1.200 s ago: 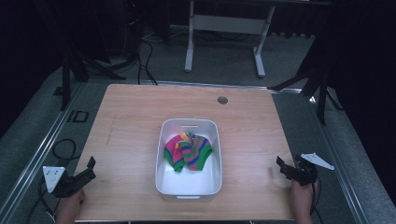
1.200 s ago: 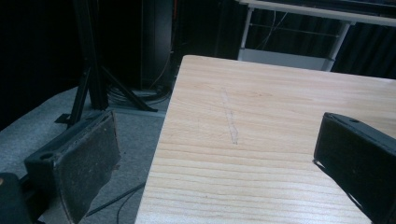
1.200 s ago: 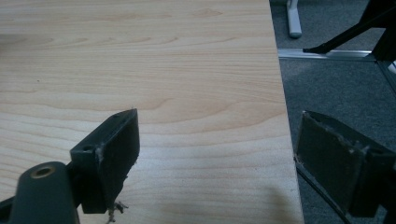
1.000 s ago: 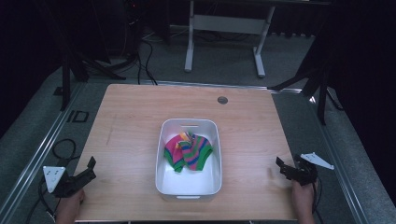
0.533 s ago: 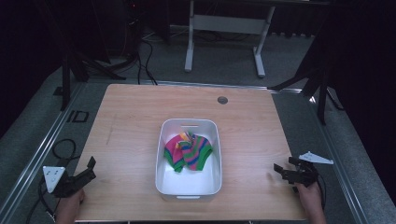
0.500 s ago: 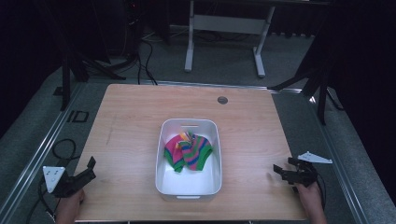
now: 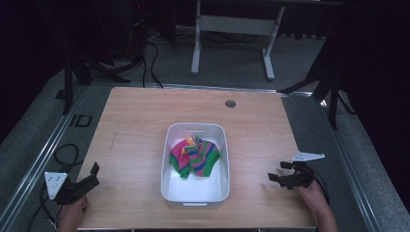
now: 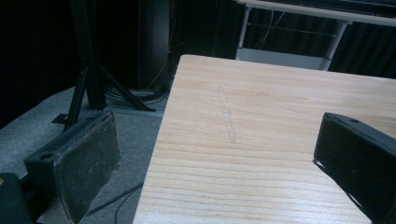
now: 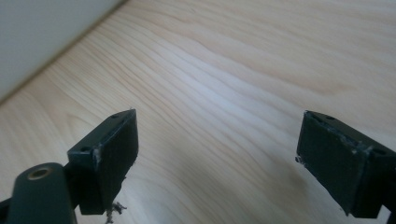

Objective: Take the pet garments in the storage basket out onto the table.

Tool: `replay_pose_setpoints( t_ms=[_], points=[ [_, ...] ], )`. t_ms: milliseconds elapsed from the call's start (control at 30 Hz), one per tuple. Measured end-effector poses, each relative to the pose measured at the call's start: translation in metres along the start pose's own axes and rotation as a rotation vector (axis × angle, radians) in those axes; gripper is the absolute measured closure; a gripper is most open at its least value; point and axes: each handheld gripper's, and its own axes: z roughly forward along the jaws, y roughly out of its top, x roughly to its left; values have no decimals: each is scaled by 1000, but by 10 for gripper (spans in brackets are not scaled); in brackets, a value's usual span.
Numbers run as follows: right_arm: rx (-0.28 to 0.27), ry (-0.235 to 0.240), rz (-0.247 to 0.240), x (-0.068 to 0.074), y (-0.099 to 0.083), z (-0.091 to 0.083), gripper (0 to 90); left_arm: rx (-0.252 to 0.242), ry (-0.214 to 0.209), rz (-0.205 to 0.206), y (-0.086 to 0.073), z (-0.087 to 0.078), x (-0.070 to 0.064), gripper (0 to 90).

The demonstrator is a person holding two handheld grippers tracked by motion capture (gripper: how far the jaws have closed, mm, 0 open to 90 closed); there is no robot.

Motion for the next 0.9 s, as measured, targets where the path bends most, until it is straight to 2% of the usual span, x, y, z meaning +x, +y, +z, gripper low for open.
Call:
replay_pose_setpoints(
  t_ms=[67, 133, 367, 533, 800, 900],
  points=[
    [9, 23, -26, 4, 7, 2, 138, 0, 1, 3, 0, 0, 0, 9],
    [15, 26, -67, 9, 13, 3, 139, 0, 0, 5, 0, 0, -1, 9],
    [-8, 95, -111, 26, 40, 7, 139, 5, 1, 18, 0, 0, -2, 9],
    [-9, 98, -141, 36, 57, 9, 151, 3, -1, 9, 0, 0, -1, 9],
    [-10, 143, -194, 56, 83, 16, 132, 4, -2, 8, 0, 0, -1, 9],
    [-2, 135, -219, 63, 93, 20, 132, 3, -3, 8, 0, 0, -1, 9]
  ],
)
